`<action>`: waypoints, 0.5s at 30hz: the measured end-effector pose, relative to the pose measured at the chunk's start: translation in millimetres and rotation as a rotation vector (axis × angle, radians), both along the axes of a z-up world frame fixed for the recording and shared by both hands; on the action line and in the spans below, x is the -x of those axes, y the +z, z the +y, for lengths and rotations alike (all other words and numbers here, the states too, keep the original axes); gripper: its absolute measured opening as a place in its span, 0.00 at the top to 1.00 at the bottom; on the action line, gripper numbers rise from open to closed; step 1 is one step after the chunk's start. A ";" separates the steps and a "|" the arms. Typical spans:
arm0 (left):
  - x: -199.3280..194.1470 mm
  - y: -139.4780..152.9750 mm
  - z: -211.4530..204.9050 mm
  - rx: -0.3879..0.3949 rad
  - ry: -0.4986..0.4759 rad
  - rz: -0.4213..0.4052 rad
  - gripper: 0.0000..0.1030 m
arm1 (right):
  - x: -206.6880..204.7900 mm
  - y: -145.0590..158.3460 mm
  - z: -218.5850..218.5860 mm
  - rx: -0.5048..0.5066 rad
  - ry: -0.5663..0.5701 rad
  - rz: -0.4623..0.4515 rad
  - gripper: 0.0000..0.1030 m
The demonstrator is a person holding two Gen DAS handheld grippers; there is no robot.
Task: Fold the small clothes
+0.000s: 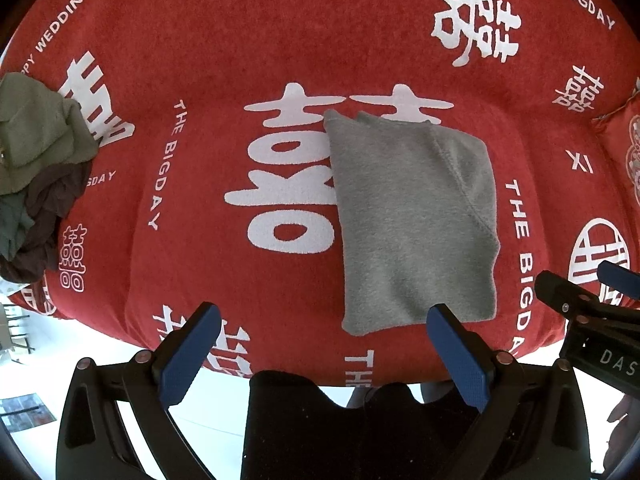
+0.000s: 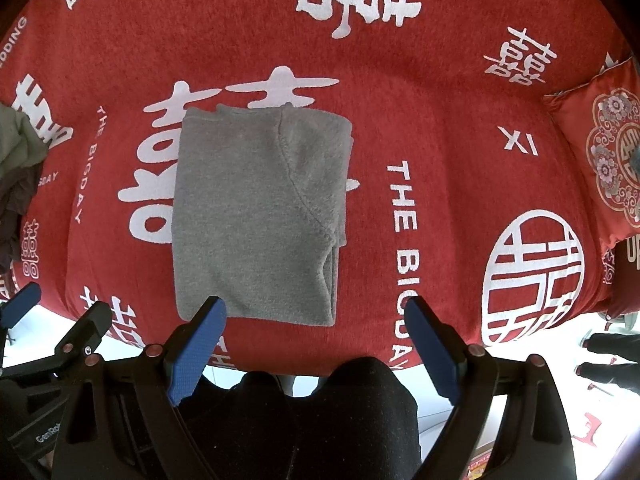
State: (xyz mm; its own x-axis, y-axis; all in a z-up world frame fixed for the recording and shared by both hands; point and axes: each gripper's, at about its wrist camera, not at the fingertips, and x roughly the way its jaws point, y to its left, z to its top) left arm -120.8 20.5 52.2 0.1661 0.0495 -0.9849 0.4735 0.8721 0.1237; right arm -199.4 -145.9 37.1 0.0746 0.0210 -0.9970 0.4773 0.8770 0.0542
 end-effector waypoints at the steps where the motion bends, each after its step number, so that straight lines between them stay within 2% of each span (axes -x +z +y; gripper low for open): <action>1: 0.1 0.0 -0.2 0.000 0.001 0.000 0.00 | 0.0 0.1 0.1 0.000 0.000 0.000 0.10; 15: -0.6 -3.2 1.2 0.016 0.014 0.004 0.00 | 3.2 -5.9 3.3 0.002 0.005 0.003 0.10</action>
State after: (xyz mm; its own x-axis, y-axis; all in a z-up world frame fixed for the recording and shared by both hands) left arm -120.3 21.7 48.9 0.1615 0.0361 -0.9862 0.4618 0.8804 0.1079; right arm -202.6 -142.6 31.2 0.0719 0.0195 -0.9972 0.4728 0.8797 0.0513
